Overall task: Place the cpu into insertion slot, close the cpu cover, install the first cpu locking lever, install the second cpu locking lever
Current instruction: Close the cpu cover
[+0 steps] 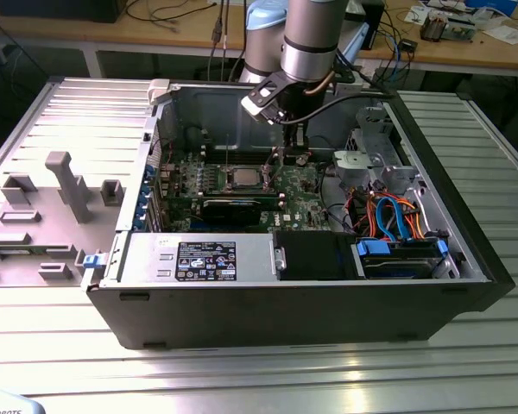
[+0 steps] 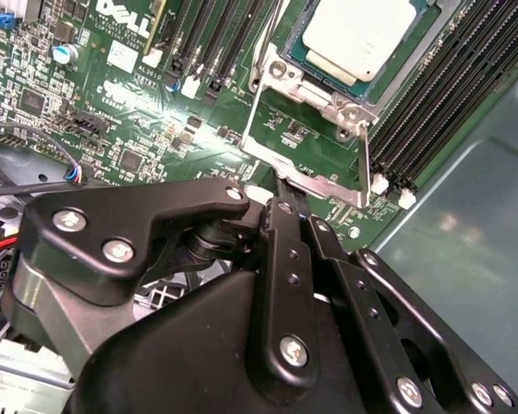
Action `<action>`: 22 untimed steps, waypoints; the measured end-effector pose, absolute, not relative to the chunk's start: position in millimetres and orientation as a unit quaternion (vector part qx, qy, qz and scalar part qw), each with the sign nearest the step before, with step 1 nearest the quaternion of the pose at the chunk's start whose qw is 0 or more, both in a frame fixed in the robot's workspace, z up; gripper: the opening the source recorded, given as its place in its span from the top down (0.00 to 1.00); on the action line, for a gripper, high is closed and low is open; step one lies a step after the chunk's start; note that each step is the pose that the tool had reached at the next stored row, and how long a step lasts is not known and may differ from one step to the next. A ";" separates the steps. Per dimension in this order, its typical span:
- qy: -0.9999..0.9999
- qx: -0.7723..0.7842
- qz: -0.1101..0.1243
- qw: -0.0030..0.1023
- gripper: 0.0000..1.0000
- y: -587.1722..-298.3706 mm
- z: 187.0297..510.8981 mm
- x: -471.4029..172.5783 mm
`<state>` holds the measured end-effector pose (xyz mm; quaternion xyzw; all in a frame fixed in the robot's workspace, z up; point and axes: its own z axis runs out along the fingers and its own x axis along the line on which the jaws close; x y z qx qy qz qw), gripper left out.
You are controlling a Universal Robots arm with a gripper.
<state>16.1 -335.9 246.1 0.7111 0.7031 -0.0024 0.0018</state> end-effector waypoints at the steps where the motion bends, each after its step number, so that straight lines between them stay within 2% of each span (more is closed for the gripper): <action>1: 0.703 0.711 -0.002 0.002 0.89 -335.9 246.1 15.2; 22: 0.703 0.711 -0.002 0.001 0.89 -335.9 246.0 7.1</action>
